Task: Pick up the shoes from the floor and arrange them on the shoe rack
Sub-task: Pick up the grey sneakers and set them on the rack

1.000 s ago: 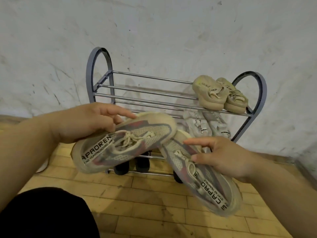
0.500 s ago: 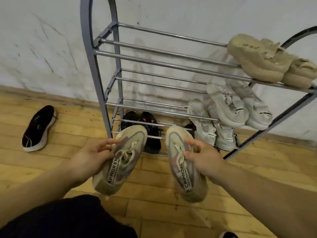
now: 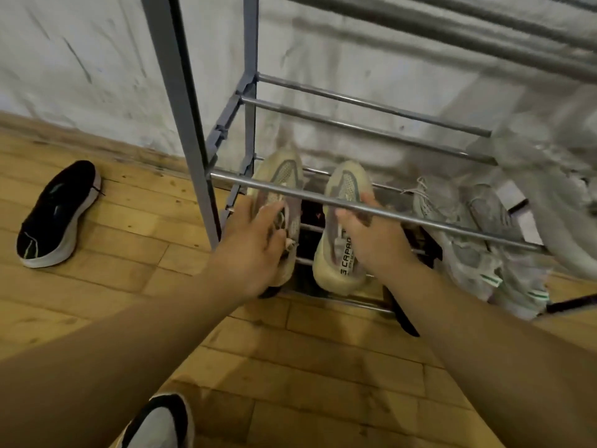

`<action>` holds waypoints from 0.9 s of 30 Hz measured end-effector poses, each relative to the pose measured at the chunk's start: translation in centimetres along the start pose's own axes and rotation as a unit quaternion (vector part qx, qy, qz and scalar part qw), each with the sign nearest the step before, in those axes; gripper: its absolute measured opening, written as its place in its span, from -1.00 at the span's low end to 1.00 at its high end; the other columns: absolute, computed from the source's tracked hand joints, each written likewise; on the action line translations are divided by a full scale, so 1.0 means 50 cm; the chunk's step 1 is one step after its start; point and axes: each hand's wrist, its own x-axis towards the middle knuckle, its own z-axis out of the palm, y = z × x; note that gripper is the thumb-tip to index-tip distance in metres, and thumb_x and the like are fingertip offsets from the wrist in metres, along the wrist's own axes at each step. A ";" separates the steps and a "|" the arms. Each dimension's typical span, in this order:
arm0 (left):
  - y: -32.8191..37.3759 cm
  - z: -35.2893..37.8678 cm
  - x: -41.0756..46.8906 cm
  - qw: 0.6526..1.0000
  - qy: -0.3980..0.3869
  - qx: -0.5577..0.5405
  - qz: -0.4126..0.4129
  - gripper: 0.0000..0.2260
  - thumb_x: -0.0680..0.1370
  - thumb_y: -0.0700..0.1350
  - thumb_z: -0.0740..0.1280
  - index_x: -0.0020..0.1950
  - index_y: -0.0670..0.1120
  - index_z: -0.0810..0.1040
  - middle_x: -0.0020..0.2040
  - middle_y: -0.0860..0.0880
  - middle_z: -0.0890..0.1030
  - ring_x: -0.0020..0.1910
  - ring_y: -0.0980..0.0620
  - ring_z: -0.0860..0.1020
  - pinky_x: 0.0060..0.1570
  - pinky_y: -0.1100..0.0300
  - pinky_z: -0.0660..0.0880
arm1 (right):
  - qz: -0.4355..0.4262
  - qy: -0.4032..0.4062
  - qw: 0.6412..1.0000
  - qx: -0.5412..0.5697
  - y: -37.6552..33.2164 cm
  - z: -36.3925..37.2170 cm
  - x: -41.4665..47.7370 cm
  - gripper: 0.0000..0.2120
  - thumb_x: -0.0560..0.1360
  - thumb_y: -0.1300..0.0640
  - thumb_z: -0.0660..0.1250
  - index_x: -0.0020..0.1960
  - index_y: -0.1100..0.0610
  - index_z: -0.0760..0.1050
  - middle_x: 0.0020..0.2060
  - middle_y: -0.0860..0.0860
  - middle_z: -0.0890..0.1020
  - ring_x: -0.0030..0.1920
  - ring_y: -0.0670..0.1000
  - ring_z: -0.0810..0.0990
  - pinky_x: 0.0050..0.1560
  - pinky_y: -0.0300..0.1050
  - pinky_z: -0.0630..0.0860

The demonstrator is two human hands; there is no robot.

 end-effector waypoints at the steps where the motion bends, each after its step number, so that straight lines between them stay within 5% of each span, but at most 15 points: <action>1: -0.007 -0.002 -0.018 1.000 -0.001 -0.002 0.025 -0.53 0.70 0.09 0.17 0.62 0.15 0.20 0.59 0.03 0.11 0.52 0.04 0.09 0.42 0.13 0.15 | -0.026 -0.007 0.999 -0.037 -0.001 -0.003 -0.022 -0.10 0.25 -0.64 0.27 0.52 -0.35 0.25 0.52 -0.05 0.39 0.52 0.12 0.35 0.44 0.22 0.41; 5: -0.052 -0.010 -0.040 0.993 -0.066 0.073 0.069 -0.30 0.54 0.31 0.32 0.62 0.22 0.13 0.65 0.07 -0.05 0.60 -0.08 0.10 0.53 -0.04 0.21 | -0.115 -0.042 0.982 -0.144 0.015 -0.004 -0.096 -0.08 0.37 -0.35 0.46 0.60 -0.24 0.10 0.56 -0.14 0.12 0.55 0.11 0.22 0.47 0.08 0.33; 9: -0.040 -0.004 -0.033 0.993 -0.062 0.078 0.070 -0.38 0.53 0.23 0.42 0.53 0.10 0.33 0.59 0.06 0.11 0.51 -0.09 0.30 0.40 -0.07 0.43 | -0.127 -0.048 0.978 -0.161 0.024 0.013 -0.112 0.00 0.41 -0.26 0.51 0.65 -0.20 -0.02 0.63 -0.18 -0.08 0.63 0.11 0.05 0.53 0.05 0.20; 15: -0.047 -0.004 -0.018 0.997 0.020 0.053 0.044 -0.46 0.60 0.09 0.39 0.52 -0.04 0.37 0.52 -0.01 0.30 0.44 -0.09 0.39 0.38 0.01 0.42 | -0.200 -0.017 0.977 -0.078 -0.010 0.045 -0.085 -0.16 0.42 -0.17 0.50 0.60 -0.13 0.21 0.50 -0.14 0.31 0.48 -0.04 0.35 0.44 0.02 0.42; 18: -0.046 0.002 -0.010 0.998 0.022 0.044 0.035 -0.42 0.62 0.07 0.37 0.60 0.00 0.28 0.60 -0.02 0.23 0.55 -0.07 0.27 0.48 0.01 0.32 | -0.213 -0.055 0.970 -0.102 -0.024 0.056 -0.082 -0.16 0.51 -0.07 0.49 0.65 -0.11 0.12 0.59 -0.17 0.16 0.42 -0.30 0.15 0.37 -0.34 0.20; 22: -0.057 -0.013 -0.054 0.996 0.022 0.032 0.078 -0.40 0.66 0.05 0.26 0.66 0.05 0.12 0.67 -0.04 0.07 0.65 -0.04 0.06 0.51 0.03 0.17 | -0.231 0.014 0.968 -0.098 0.018 0.053 -0.134 -0.30 0.51 -0.05 0.46 0.58 -0.13 0.25 0.55 -0.16 0.18 0.47 -0.21 0.20 0.37 -0.24 0.26; 25: -0.099 -0.003 -0.125 0.989 0.070 0.043 0.121 -0.47 0.60 -0.04 0.35 0.54 -0.01 0.28 0.50 -0.12 0.31 0.47 -0.12 0.35 0.40 -0.03 0.40 | -0.242 0.071 0.963 -0.101 0.095 0.082 -0.217 -0.59 0.50 0.02 0.40 0.33 -0.01 0.47 0.29 -0.11 0.38 0.27 -0.14 0.41 0.22 -0.30 0.36; 27: -0.144 0.026 -0.166 0.991 0.042 0.067 0.107 -0.49 0.57 -0.02 0.39 0.49 -0.02 0.34 0.38 -0.09 0.37 0.30 -0.10 0.46 0.23 -0.02 0.53 | -0.140 -0.045 0.980 -0.137 0.153 0.117 -0.268 -0.59 0.50 -0.02 0.37 0.33 -0.09 0.43 0.23 -0.21 0.32 0.19 -0.18 0.42 0.18 -0.23 0.46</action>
